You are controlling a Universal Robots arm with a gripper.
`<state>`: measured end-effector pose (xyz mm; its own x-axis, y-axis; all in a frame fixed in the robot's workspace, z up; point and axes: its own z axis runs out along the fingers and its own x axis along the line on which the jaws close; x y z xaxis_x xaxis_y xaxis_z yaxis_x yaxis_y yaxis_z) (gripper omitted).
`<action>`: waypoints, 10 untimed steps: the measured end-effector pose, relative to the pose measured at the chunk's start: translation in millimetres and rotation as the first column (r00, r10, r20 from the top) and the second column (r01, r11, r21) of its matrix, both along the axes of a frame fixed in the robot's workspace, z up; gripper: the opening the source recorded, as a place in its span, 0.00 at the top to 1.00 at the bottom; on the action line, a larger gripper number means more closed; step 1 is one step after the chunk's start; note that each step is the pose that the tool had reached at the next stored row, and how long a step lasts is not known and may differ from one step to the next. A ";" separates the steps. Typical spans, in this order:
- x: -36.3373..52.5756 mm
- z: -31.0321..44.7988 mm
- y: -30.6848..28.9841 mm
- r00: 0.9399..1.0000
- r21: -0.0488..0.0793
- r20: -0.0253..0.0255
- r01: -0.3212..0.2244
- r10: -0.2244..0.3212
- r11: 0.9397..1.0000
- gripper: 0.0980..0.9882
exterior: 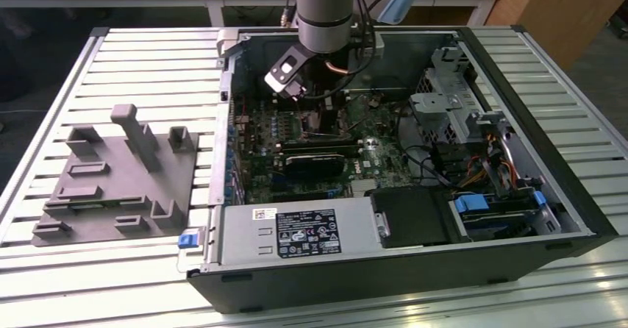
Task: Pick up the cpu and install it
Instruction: 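Place the cpu into insertion slot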
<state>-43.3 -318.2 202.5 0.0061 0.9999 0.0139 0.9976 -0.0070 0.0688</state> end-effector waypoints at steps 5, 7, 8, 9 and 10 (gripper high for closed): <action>0.0 -1.2 0.0 1.000 0.000 0.000 0.003 -0.003 1.000 0.51; 0.0 -1.7 0.0 1.000 0.000 0.000 0.003 -0.003 1.000 0.51; 0.0 -2.0 0.0 1.000 0.000 0.000 0.003 -0.003 1.000 0.51; 0.0 -2.3 0.0 1.000 0.000 0.000 0.003 -0.003 1.000 0.51; 0.0 -2.6 0.0 1.000 0.000 0.000 0.003 -0.003 1.000 0.51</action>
<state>-43.3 -318.2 199.9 0.0094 0.9999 0.0139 0.9976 -0.0104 0.0688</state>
